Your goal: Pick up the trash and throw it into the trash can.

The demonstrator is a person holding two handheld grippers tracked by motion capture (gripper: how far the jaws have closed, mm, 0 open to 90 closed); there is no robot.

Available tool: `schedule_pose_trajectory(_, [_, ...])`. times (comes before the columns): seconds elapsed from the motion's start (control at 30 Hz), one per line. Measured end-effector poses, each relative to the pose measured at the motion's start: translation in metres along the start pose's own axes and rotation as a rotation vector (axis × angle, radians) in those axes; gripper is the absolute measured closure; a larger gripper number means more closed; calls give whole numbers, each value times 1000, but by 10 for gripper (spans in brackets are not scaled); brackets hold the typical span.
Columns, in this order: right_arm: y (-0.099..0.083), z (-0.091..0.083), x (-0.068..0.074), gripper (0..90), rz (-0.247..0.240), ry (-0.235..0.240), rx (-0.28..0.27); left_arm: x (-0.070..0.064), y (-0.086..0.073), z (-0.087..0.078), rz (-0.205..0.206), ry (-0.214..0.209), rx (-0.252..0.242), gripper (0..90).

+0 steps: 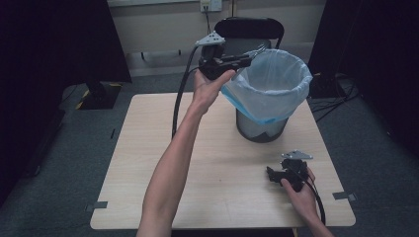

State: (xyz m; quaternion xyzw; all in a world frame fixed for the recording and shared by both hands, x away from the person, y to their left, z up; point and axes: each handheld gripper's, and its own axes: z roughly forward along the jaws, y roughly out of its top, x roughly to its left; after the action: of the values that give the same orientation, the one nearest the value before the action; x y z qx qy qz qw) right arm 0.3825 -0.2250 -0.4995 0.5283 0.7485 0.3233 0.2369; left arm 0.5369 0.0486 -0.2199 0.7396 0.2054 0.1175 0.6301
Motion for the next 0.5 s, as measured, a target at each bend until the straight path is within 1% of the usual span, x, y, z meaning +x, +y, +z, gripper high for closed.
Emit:
schedule_pose_trajectory(0.03, [0, 0, 0, 126, 0, 0, 0, 0, 1, 4, 3, 1, 2, 799])
schedule_pose_trajectory(0.07, [0, 0, 0, 125, 0, 0, 0, 0, 2, 11, 2, -8, 1, 800])
schedule_pose_trajectory(0.1, [0, 0, 0, 125, 0, 0, 0, 1, 3, 15, -5, -13, -1, 799])
schedule_pose_trajectory(0.13, [0, 0, 0, 126, -1, 0, 0, 1, 5, 23, -7, -11, -1, 799])
schedule_pose_trajectory(0.17, [0, 0, 0, 126, -1, 0, 0, 1, 5, 23, -7, -11, -1, 799])
schedule_pose_trajectory(0.23, [0, 0, 0, 126, -1, 0, 0, 2, 5, 33, -11, -20, 0, 799])
schedule_pose_trajectory(0.27, [0, 0, 0, 125, -1, 0, 0, 2, 4, 39, -18, -19, 1, 799])
schedule_pose_trajectory(0.3, [0, 0, 0, 125, -1, 0, 0, 2, 4, 39, -18, -19, 1, 798])
schedule_pose_trajectory(0.33, [0, 0, 0, 125, -1, 0, 0, 3, 2, 46, -27, -24, 12, 799])
schedule_pose_trajectory(0.37, [0, 0, 0, 125, -1, 0, 0, 3, 2, 46, -27, -24, 12, 798])
schedule_pose_trajectory(0.4, [0, 0, 0, 126, -1, 0, 0, 3, 1, 51, -26, -19, 24, 799])
schedule_pose_trajectory(0.5, [0, 0, 0, 126, 0, 0, 0, 5, -1, 56, -33, -17, 22, 797])
